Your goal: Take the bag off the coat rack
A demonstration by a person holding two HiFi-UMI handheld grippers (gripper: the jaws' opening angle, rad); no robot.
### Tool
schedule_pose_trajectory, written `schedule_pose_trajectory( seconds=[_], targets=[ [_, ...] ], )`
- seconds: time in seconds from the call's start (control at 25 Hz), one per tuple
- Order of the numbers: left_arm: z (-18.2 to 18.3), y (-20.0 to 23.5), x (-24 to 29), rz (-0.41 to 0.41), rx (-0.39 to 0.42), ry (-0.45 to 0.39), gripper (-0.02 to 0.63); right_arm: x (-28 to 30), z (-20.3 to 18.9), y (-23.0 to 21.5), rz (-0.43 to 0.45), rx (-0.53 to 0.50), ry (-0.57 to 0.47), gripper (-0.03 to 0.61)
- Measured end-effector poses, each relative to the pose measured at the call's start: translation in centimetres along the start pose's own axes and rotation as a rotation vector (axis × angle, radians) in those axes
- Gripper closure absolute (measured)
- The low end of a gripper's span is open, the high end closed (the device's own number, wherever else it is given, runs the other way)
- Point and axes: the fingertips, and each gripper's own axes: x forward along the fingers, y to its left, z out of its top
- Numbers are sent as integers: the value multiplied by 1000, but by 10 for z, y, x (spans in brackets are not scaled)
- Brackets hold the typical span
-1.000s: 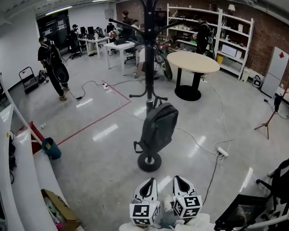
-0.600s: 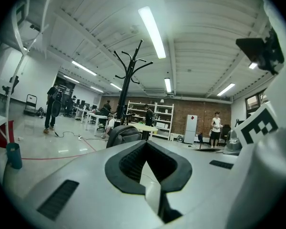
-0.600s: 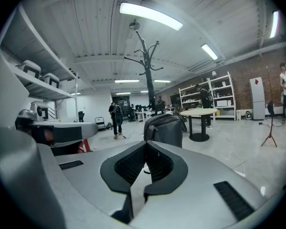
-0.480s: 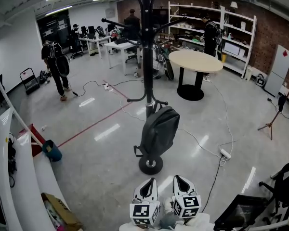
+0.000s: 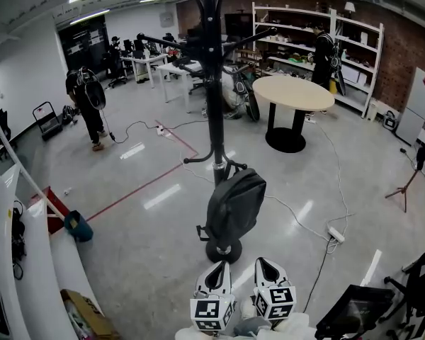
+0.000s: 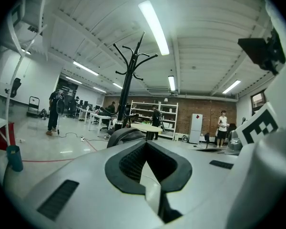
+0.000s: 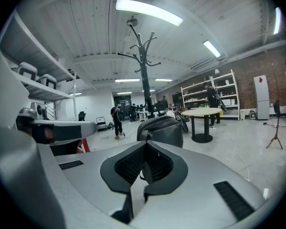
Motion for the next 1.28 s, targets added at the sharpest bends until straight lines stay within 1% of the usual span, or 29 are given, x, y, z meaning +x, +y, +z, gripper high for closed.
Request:
schedule_pose_trajectory(
  seconds=[0.36,0.84,1.04,1.28],
  targets=[
    [12,4,44,28,0,-2,614,41,20,-25,33,-1,-5,567],
    [13,10,91,59,-12,4,614,80,31,-54,55,2,0,568],
    [16,10,109,70,-18,-1,614,98,39,-66,57,18,-7,566],
    [17,15,123,90,-16,-4,614,117,46,-66,92,4,-15,568]
  ],
)
